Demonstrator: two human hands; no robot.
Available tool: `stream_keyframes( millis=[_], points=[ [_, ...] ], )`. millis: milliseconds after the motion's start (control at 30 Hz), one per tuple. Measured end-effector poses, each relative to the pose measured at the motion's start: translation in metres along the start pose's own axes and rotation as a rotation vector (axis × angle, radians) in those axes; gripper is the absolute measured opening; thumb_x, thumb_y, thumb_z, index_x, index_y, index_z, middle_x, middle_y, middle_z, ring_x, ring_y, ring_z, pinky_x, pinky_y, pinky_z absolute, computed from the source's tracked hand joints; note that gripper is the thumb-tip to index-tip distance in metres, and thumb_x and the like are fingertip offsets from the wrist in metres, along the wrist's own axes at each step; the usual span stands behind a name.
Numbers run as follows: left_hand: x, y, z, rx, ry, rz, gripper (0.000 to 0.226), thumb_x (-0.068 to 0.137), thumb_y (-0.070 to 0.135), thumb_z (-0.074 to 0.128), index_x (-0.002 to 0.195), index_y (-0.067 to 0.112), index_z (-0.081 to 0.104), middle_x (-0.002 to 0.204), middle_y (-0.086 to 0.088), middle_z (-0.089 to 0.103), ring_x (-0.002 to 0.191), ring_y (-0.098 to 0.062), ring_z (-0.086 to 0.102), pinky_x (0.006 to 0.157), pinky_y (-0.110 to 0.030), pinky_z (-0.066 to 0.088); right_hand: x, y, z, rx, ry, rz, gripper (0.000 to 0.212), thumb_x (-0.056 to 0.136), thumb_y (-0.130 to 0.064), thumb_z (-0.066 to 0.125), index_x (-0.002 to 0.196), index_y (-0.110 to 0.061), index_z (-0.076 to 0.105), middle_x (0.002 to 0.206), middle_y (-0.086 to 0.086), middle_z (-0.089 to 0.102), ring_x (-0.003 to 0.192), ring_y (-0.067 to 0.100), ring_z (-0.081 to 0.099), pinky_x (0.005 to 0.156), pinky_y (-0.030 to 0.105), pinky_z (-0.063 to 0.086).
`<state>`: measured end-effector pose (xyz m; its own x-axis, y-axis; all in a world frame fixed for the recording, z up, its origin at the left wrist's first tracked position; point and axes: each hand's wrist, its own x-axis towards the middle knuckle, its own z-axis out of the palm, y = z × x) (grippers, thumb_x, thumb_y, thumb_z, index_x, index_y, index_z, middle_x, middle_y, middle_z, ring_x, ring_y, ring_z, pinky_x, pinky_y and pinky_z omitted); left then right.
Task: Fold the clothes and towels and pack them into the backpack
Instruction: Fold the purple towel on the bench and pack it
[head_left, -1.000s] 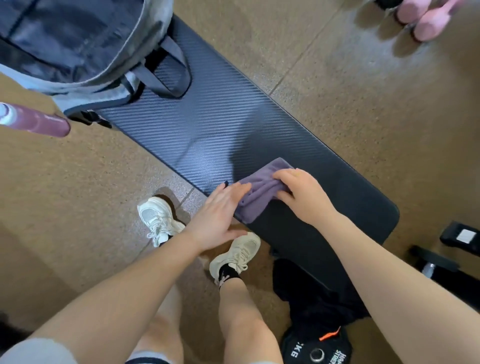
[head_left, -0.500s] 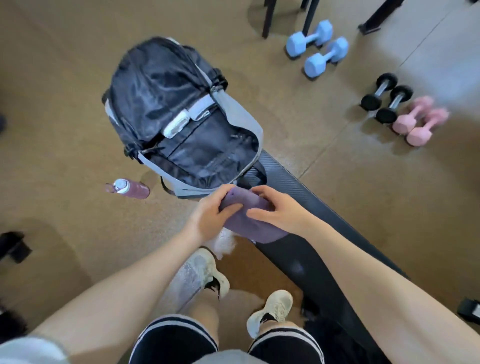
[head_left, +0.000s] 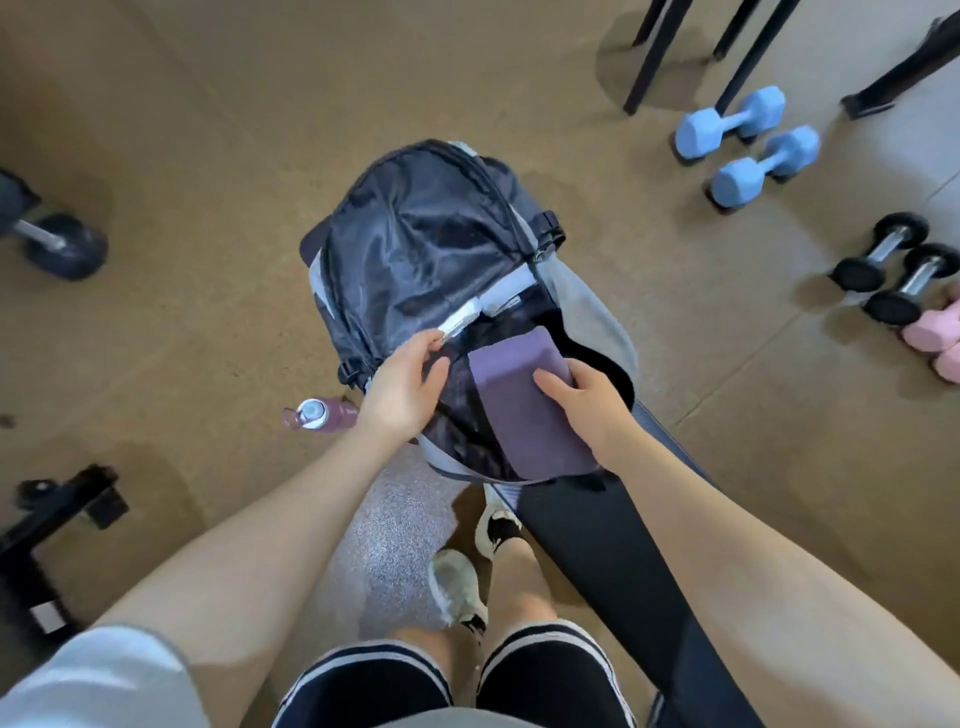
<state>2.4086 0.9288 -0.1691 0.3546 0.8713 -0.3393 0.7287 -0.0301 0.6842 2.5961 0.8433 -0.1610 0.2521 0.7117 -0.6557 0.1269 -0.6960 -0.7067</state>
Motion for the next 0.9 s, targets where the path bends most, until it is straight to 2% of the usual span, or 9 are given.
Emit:
stream_keyframes(
  millis=[100,267,400,467,533,667,800,867,900],
  points=[
    [0.039,-0.027,-0.003,0.241,0.013,-0.037,0.043,0.091,0.014,0.05,0.134,0.011,0.043,0.135,-0.009,0.048,0.124,-0.027,0.043,0.1,-0.036,0.037,0.031,-0.004,0.006,0.087,-0.025,0.079,0.028,0.094,-0.034,0.051,0.087,-0.008,0.058,0.083,0.004,0.059,0.075,0.015,0.052,0.066,0.026,0.039],
    [0.075,-0.073,0.011,0.642,-0.116,-0.014,0.06,0.085,0.019,0.062,0.137,0.002,0.037,0.146,-0.02,0.03,0.133,-0.036,0.029,0.108,-0.043,0.029,0.084,-0.001,0.028,0.126,-0.09,0.15,0.034,0.094,-0.037,0.05,0.096,-0.004,0.059,0.093,0.01,0.063,0.083,0.02,0.057,0.075,0.033,0.044],
    [0.094,-0.101,0.029,0.701,-0.107,0.071,0.073,0.055,0.016,0.085,0.117,-0.004,0.051,0.121,-0.027,0.054,0.106,-0.042,0.057,0.075,-0.044,0.053,0.107,0.006,0.044,0.121,-0.114,0.213,0.032,0.093,-0.037,0.052,0.1,-0.007,0.062,0.102,0.013,0.067,0.087,0.021,0.059,0.079,0.035,0.046],
    [0.105,-0.11,0.03,0.723,-0.05,0.097,0.067,0.047,0.011,0.086,0.106,0.0,0.054,0.108,-0.021,0.061,0.087,-0.035,0.063,0.052,-0.034,0.052,0.112,0.01,0.052,0.136,-0.13,0.235,0.033,0.093,-0.037,0.053,0.103,-0.007,0.061,0.108,0.016,0.066,0.089,0.023,0.059,0.084,0.039,0.047],
    [0.113,-0.11,0.02,0.707,-0.063,0.117,0.054,0.052,0.009,0.083,0.099,0.002,0.058,0.1,-0.015,0.064,0.081,-0.031,0.064,0.045,-0.032,0.052,0.111,0.009,0.058,0.169,-0.137,0.246,0.033,0.093,-0.036,0.052,0.104,-0.006,0.061,0.109,0.016,0.066,0.09,0.023,0.06,0.086,0.041,0.048],
    [0.121,-0.097,-0.015,0.512,-0.135,0.053,0.026,0.09,0.018,0.05,0.114,0.01,0.055,0.116,-0.011,0.058,0.107,-0.031,0.053,0.08,-0.04,0.043,0.104,-0.007,0.068,0.201,-0.126,0.226,0.03,0.094,-0.034,0.051,0.1,-0.007,0.062,0.099,0.011,0.068,0.088,0.021,0.06,0.081,0.034,0.047],
    [0.119,-0.066,-0.061,0.306,0.066,0.114,0.021,0.089,0.024,0.053,0.105,0.015,0.064,0.103,-0.006,0.068,0.099,-0.029,0.06,0.076,-0.034,0.04,0.112,-0.036,0.081,0.203,-0.031,0.211,0.045,0.089,-0.039,0.058,0.099,0.005,0.057,0.101,0.026,0.063,0.079,0.022,0.056,0.075,0.038,0.047],
    [0.12,-0.057,-0.074,0.263,0.079,0.156,0.019,0.089,0.025,0.055,0.101,0.016,0.066,0.098,-0.003,0.069,0.096,-0.025,0.062,0.076,-0.032,0.041,0.127,-0.054,0.094,0.141,0.055,0.132,0.056,0.083,-0.044,0.062,0.085,0.011,0.051,0.082,0.032,0.053,0.07,0.019,0.046,0.066,0.035,0.038],
    [0.12,-0.055,-0.076,0.256,0.071,0.17,0.018,0.089,0.025,0.055,0.1,0.016,0.066,0.098,-0.003,0.069,0.096,-0.024,0.062,0.076,-0.033,0.041,0.138,-0.064,0.101,0.092,0.106,0.089,0.053,0.082,-0.043,0.063,0.074,0.007,0.047,0.069,0.025,0.047,0.068,0.018,0.041,0.063,0.034,0.034]
  ],
)
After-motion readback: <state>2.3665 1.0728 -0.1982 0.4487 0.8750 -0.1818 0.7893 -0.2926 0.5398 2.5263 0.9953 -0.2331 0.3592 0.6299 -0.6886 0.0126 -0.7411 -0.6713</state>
